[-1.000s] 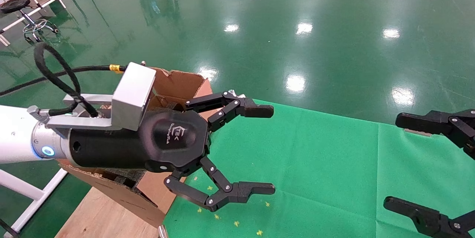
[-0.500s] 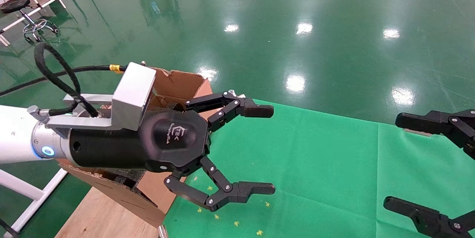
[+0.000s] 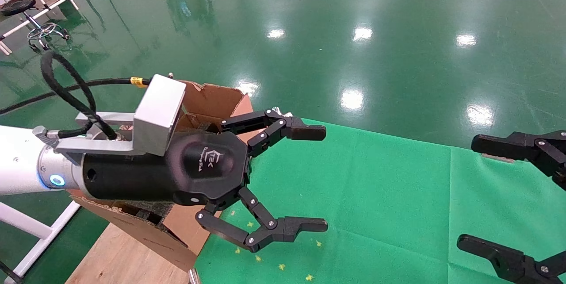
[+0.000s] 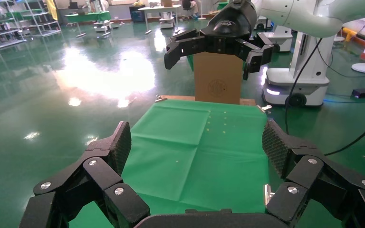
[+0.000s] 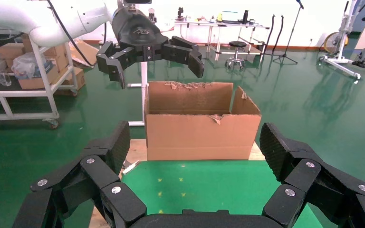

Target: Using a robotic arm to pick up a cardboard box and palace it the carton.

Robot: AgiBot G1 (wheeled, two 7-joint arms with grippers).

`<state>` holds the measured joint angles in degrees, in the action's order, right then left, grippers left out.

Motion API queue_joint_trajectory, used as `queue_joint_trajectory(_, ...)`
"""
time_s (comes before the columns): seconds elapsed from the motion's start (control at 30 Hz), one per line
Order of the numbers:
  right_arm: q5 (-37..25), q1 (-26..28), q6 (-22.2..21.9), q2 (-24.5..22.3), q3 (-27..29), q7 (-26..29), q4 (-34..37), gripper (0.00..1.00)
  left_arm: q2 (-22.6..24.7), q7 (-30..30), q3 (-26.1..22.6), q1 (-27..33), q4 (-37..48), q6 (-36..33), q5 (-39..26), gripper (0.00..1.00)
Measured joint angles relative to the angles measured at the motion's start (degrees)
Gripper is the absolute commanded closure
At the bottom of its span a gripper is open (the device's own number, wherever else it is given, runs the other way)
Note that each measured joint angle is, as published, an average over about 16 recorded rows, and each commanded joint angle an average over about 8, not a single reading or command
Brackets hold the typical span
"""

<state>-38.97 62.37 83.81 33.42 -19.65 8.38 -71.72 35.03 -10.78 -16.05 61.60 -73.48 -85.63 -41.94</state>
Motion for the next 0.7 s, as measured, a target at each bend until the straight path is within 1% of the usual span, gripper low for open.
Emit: queue_joint_trajectory(0.7,0.0,0.0,0.0,0.0,0.0,0.0,0.0,0.0,0.0,0.0,0.0,0.0,0.0,0.0,0.0,0.0)
